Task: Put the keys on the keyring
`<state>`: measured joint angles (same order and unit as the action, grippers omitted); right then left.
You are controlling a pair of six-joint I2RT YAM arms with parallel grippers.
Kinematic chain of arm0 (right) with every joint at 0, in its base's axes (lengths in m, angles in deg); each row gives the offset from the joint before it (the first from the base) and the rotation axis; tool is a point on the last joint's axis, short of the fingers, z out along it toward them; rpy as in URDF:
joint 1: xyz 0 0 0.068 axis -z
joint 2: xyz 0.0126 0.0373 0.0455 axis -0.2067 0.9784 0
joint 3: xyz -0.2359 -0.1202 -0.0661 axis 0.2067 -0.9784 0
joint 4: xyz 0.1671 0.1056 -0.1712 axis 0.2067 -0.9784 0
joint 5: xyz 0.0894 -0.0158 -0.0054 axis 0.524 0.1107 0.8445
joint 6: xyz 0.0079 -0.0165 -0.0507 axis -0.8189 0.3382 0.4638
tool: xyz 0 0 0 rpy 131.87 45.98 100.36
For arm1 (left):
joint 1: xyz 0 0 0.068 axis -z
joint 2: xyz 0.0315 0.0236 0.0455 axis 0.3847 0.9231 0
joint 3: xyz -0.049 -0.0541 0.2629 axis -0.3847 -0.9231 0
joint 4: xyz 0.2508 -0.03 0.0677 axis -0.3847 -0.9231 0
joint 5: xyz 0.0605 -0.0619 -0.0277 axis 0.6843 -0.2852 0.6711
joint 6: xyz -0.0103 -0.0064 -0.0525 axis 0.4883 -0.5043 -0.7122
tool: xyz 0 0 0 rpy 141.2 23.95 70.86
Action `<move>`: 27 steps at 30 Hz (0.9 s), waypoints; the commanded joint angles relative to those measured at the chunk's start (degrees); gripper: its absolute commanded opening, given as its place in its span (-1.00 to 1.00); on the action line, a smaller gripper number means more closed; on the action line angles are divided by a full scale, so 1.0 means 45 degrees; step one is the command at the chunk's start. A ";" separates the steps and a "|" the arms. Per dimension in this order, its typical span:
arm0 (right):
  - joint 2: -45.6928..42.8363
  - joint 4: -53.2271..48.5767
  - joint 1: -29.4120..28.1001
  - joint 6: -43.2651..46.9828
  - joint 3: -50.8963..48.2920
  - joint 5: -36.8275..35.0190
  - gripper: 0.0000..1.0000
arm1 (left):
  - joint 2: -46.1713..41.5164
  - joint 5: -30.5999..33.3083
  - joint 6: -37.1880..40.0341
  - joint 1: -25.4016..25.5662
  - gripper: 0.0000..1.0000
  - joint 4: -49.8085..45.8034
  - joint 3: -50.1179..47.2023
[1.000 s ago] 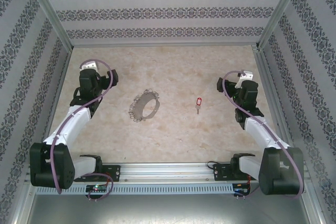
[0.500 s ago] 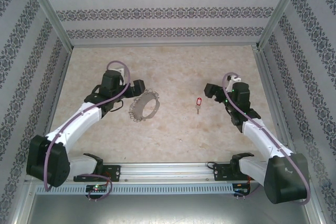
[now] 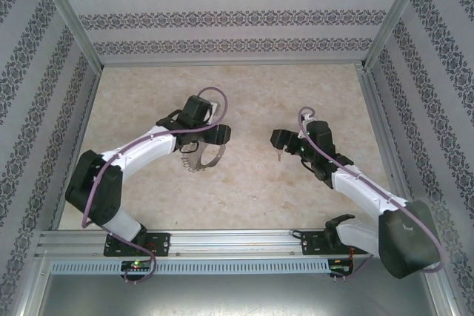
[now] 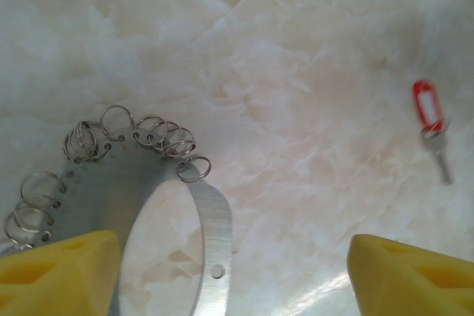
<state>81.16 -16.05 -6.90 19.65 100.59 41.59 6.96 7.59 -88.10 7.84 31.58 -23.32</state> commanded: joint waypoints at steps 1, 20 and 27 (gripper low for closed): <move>0.0628 0.0140 -0.0292 -0.0872 -0.0170 0.0152 0.59 | 0.0673 0.0746 0.1205 0.0482 0.44 -0.1539 0.0906; 0.1472 0.0920 -0.1170 -0.2029 -0.0094 -0.1156 0.61 | 0.3866 0.3639 0.2495 0.1852 -0.33 -0.4518 0.4182; 0.1608 0.1056 -0.1167 -0.2102 -0.0164 -0.1303 0.62 | 0.4585 0.4015 0.2720 0.1860 -0.43 -0.4599 0.4445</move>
<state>87.83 -13.10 -11.60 11.19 100.17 37.30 26.63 23.39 -77.59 15.40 13.87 -5.00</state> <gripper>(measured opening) 0.809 0.284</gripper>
